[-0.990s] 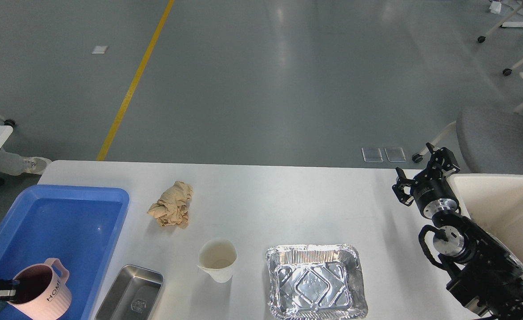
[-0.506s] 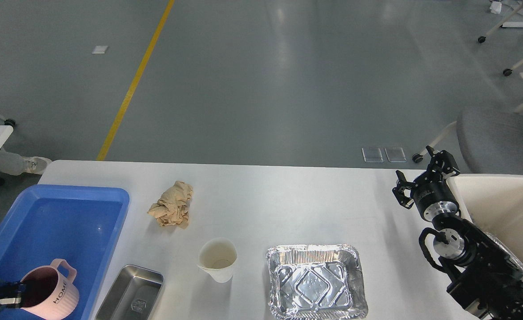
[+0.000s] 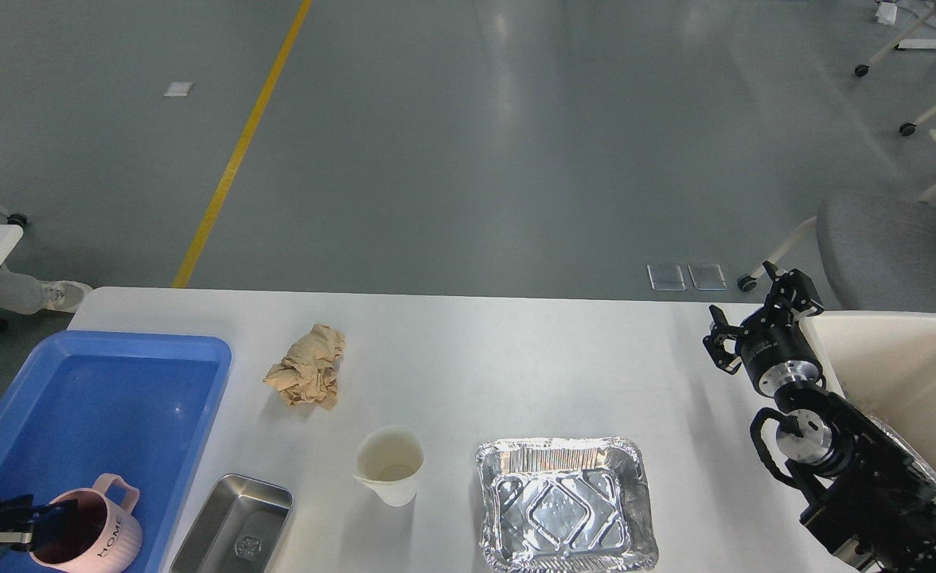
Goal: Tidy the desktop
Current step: 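Lower the pink mug in the bin, release, and withdraw the left gripper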
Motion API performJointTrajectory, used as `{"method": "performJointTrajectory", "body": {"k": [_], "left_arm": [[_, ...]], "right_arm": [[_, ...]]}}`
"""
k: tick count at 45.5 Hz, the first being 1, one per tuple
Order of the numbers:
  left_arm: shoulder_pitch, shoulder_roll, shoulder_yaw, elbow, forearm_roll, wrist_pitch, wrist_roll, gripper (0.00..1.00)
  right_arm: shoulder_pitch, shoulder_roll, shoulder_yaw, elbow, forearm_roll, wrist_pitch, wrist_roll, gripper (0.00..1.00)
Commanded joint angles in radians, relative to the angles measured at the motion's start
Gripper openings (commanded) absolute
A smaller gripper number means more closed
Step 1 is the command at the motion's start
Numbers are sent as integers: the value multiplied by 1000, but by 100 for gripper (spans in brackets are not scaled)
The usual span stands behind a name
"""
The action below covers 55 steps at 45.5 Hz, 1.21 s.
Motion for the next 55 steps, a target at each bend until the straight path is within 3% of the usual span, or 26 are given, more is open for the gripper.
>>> {"method": "performJointTrajectory", "body": {"k": [1,8,13,17,20,23,28,34,38,41,55], "left_arm": [[-2,6,-1,-2,-1,0,-34,85],[-3,21,-1,-8,1,0,-188,94],[-9,49,-2,-8,1,-6,-297,95],[-20,59,-5,-9,-1,-13,-347,96],[-44,59,-25,-9,-2,-22,-351,96],[-67,56,-53,-8,-10,-63,-344,96],[-126,49,-155,-6,-82,-212,-305,95],[-158,42,-313,-2,-232,-397,-148,95],[-161,38,-412,-8,-265,-466,-43,95],[-164,15,-461,-17,-263,-500,7,95],[-202,65,-542,-127,-257,-646,20,96]], "right_arm": [[2,1,0,0,0,0,0,100],[3,1,0,0,0,0,0,100],[2,1,0,0,0,0,0,100],[3,1,0,0,0,0,0,100],[3,3,0,0,0,0,0,100],[3,3,0,0,0,0,0,100],[2,3,0,0,0,0,0,100],[2,3,0,0,0,0,0,100],[2,3,-1,2,0,0,0,100],[2,3,-5,2,0,0,0,100],[3,1,-31,-3,0,0,2,100]]}}
